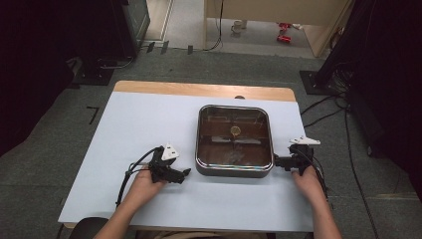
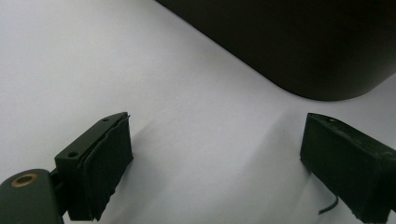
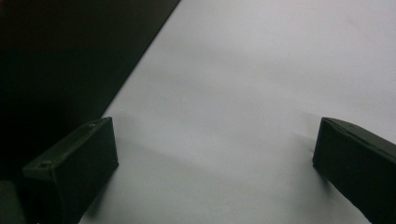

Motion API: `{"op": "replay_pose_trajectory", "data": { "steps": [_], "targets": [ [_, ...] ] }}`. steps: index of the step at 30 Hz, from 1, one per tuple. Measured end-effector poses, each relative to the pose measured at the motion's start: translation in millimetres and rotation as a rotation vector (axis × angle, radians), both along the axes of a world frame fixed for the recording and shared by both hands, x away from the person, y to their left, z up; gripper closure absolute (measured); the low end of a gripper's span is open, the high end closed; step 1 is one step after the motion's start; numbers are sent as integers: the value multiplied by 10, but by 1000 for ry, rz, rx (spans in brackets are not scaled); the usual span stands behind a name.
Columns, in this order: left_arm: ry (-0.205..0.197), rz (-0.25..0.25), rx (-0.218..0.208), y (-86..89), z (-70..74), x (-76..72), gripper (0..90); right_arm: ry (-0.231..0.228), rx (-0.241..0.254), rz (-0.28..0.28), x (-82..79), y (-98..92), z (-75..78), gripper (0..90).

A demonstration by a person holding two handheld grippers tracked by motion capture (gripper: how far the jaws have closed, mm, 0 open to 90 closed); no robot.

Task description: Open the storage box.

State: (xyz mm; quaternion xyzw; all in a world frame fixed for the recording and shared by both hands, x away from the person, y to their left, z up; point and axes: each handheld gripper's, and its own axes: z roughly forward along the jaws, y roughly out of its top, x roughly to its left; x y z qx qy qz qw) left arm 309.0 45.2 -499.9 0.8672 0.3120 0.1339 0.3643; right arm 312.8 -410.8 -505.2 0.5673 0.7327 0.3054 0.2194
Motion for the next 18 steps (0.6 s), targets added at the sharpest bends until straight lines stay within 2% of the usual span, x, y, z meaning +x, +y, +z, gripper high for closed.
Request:
{"op": "replay_pose_trajectory", "data": {
  "steps": [16,17,18],
  "targets": [
    [8,6,6,-13,10,6,88,0,0,0,0,0,0,0],
    [14,10,11,-22,17,10,88,0,0,0,0,0,0,0],
    [39,8,45,-54,52,34,89,0,0,0,0,0,0,0]
  ]
}}
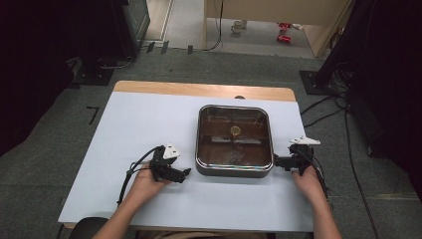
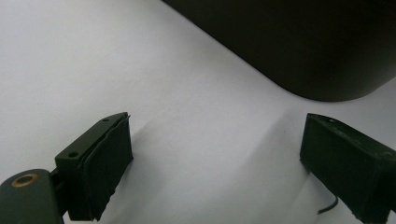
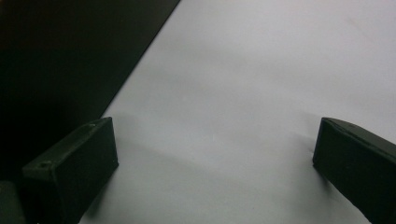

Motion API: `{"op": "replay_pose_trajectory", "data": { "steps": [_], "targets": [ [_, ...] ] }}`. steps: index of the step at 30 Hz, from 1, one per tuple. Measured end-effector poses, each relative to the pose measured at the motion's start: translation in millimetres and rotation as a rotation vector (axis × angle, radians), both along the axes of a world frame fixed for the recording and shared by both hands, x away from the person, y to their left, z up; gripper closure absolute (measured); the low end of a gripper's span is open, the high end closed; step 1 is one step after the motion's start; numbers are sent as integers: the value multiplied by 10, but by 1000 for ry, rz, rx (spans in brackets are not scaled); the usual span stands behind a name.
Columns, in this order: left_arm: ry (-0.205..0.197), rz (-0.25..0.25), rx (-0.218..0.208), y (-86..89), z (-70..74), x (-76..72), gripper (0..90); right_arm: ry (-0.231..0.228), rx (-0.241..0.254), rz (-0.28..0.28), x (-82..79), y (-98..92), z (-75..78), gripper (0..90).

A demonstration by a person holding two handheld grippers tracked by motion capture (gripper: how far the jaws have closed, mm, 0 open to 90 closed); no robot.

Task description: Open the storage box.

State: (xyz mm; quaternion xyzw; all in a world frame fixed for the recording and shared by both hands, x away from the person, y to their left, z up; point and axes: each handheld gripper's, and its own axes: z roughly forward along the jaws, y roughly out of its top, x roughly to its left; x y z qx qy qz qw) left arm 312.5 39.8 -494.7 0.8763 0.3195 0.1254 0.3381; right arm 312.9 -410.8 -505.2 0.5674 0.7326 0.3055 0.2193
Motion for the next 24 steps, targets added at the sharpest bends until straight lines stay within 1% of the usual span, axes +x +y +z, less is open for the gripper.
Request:
{"op": "replay_pose_trajectory", "data": {
  "steps": [1,2,3,4,5,6,7,8,9,10,11,12,13,14,15,16,17,18,19,20,21,22,23,24],
  "targets": [
    [0,0,0,0,0,0,93,0,0,0,0,0,0,0],
    [24,-1,31,-26,32,23,94,0,0,0,0,0,0,0],
    [33,-2,42,-39,47,33,98,0,0,0,0,0,0,0],
    [43,-3,52,-49,65,41,113,0,0,0,0,0,0,0],
    [43,-3,52,-49,65,41,139,0,0,0,0,0,0,0],
    [57,-6,67,-67,98,54,168,0,0,0,0,0,0,0],
    [57,-6,67,-67,98,54,202,0,0,0,0,0,0,0],
    [61,-6,68,-68,115,58,202,0,0,0,0,0,0,0],
    [65,-9,67,-63,134,62,298,0,0,0,0,0,0,0],
    [65,-9,67,-63,134,62,321,0,0,0,0,0,0,0],
    [72,-16,69,-61,144,68,321,0,0,0,0,0,0,0],
    [99,-34,53,-45,179,93,352,0,0,0,0,0,0,0],
    [99,-34,53,-45,179,93,360,0,0,0,0,0,0,0],
    [121,-32,29,-21,242,122,364,0,0,0,0,0,0,0],
    [121,-32,29,-21,242,122,365,0,0,0,0,0,0,0],
    [135,-29,-9,8,316,147,364,0,0,0,0,0,0,0],
    [135,-29,-9,8,316,147,362,0,0,0,0,0,0,0],
    [138,-25,-34,18,381,165,357,0,1,0,0,0,0,0],
    [138,-25,-34,18,381,165,348,0,1,0,0,0,0,0],
    [139,-26,-38,15,412,170,348,0,1,0,0,0,0,0],
    [133,-30,-39,7,442,170,339,0,1,0,0,0,0,0],
    [123,-51,-41,-5,503,161,330,0,1,-1,0,0,0,0],
    [123,-51,-41,-5,503,161,338,0,1,-1,0,0,0,0],
    [106,-64,-46,-19,566,154,345,0,0,0,0,0,0,0]
  ]
}}
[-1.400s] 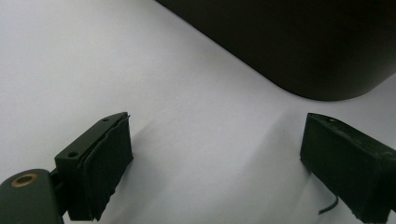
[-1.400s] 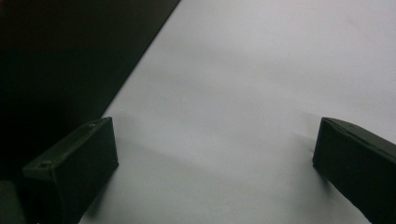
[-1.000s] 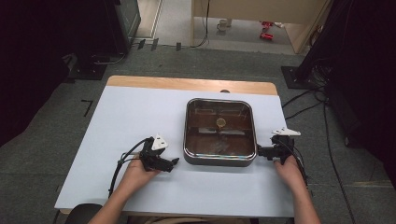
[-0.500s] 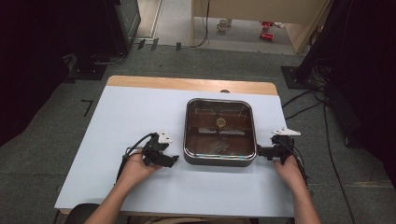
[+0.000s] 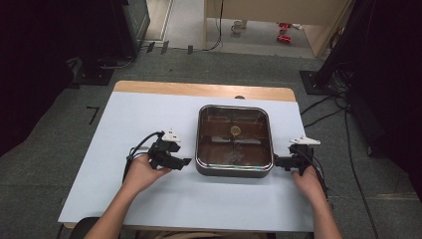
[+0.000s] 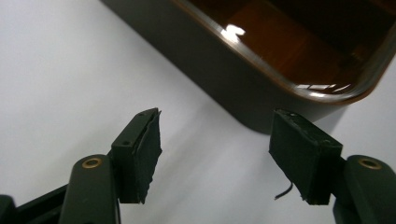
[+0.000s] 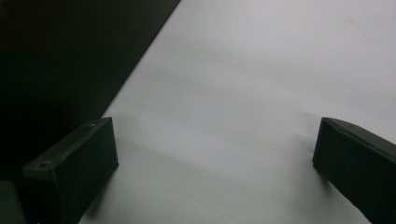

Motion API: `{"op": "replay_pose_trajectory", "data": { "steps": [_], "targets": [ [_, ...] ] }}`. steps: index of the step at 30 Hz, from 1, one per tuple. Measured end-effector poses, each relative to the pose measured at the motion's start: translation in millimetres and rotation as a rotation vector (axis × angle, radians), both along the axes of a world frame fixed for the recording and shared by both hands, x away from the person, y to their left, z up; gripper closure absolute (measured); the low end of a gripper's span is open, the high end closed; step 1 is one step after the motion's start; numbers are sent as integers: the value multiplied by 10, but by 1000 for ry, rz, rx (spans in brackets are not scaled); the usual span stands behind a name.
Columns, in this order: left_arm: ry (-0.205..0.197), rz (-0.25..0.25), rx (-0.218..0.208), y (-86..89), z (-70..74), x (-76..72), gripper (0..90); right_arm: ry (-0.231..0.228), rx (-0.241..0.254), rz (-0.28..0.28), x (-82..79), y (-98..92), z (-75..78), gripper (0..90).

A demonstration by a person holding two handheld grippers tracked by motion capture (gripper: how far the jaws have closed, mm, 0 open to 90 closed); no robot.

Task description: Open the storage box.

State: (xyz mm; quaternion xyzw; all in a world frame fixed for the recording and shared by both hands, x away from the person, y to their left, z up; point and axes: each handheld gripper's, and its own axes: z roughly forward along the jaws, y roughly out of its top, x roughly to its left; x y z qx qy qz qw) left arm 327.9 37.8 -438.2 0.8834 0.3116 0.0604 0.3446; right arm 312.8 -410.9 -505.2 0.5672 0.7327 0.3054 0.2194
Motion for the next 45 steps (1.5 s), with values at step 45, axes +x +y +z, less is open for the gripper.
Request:
{"op": "replay_pose_trajectory", "data": {
  "steps": [45],
  "targets": [
    [-63,-178,-60,-985,454,456,356,0,1,-1,-2,0,0,0]
  ]
}}
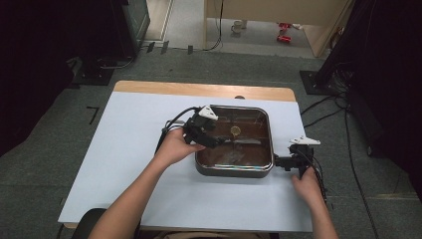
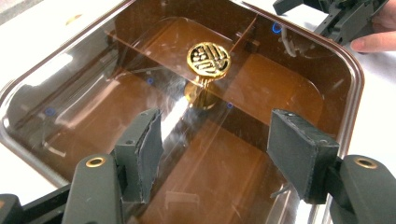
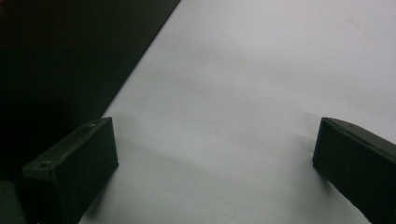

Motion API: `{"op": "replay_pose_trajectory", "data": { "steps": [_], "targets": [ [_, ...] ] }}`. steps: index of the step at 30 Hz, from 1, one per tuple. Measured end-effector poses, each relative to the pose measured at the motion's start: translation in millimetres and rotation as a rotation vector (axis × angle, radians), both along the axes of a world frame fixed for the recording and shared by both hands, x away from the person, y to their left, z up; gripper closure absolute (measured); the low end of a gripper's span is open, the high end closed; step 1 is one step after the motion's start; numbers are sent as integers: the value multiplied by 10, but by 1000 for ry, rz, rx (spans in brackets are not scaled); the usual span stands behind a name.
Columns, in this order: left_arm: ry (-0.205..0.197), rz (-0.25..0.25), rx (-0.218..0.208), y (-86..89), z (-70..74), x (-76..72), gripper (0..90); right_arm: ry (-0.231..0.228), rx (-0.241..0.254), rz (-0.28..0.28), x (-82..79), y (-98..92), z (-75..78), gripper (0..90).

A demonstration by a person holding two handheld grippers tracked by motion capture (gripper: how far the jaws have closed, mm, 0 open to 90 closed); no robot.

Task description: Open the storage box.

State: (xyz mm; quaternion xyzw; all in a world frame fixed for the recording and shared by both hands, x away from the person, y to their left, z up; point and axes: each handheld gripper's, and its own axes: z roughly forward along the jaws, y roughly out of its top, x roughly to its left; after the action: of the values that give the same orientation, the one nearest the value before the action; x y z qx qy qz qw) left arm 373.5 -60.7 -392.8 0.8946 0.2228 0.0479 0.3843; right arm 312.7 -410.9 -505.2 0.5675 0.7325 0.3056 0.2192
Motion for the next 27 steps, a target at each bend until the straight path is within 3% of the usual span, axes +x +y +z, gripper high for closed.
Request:
{"op": "replay_pose_trajectory", "data": {
  "steps": [10,15,27],
  "targets": [
    [10,1,-31,-201,-148,138,384,-1,-1,0,-1,0,0,0],
    [-13,-3,-47,-328,-182,188,412,-1,-1,0,-1,0,0,0],
    [3,-17,-48,-490,-338,261,459,-2,0,-1,-2,2,0,0]
  ]
}}
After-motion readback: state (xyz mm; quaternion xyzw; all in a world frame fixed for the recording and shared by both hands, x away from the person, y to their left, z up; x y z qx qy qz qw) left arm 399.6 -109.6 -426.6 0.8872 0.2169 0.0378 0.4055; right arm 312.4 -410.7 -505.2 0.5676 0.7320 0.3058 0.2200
